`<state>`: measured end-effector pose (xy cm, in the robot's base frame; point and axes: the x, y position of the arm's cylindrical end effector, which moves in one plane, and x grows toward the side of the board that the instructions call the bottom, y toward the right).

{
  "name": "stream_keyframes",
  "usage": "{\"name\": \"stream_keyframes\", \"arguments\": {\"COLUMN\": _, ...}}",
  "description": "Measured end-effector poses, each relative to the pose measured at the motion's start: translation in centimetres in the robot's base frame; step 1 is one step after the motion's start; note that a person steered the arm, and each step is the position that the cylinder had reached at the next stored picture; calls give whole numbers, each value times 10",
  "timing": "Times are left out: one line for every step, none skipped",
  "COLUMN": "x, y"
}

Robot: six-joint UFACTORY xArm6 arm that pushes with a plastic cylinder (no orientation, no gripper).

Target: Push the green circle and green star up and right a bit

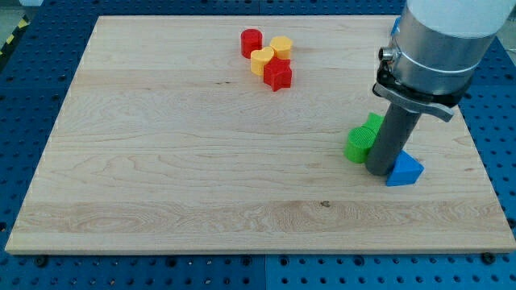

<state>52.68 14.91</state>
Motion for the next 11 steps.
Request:
{"name": "stream_keyframes", "arguments": {"x": 10, "y": -17}}
{"name": "stream_keyframes", "arguments": {"x": -1, "y": -30}}
{"name": "stream_keyframes", "arguments": {"x": -7, "y": -30}}
{"name": "stream_keyframes", "arguments": {"x": -8, "y": -33}}
{"name": "stream_keyframes", "arguments": {"x": -24, "y": -33}}
{"name": "stream_keyframes", "arguments": {"x": -46, "y": -33}}
{"name": "stream_keyframes", "arguments": {"x": -64, "y": -26}}
{"name": "stream_keyframes", "arguments": {"x": -71, "y": -4}}
{"name": "stream_keyframes", "arguments": {"x": -71, "y": 5}}
{"name": "stream_keyframes", "arguments": {"x": -77, "y": 10}}
{"name": "stream_keyframes", "arguments": {"x": -89, "y": 10}}
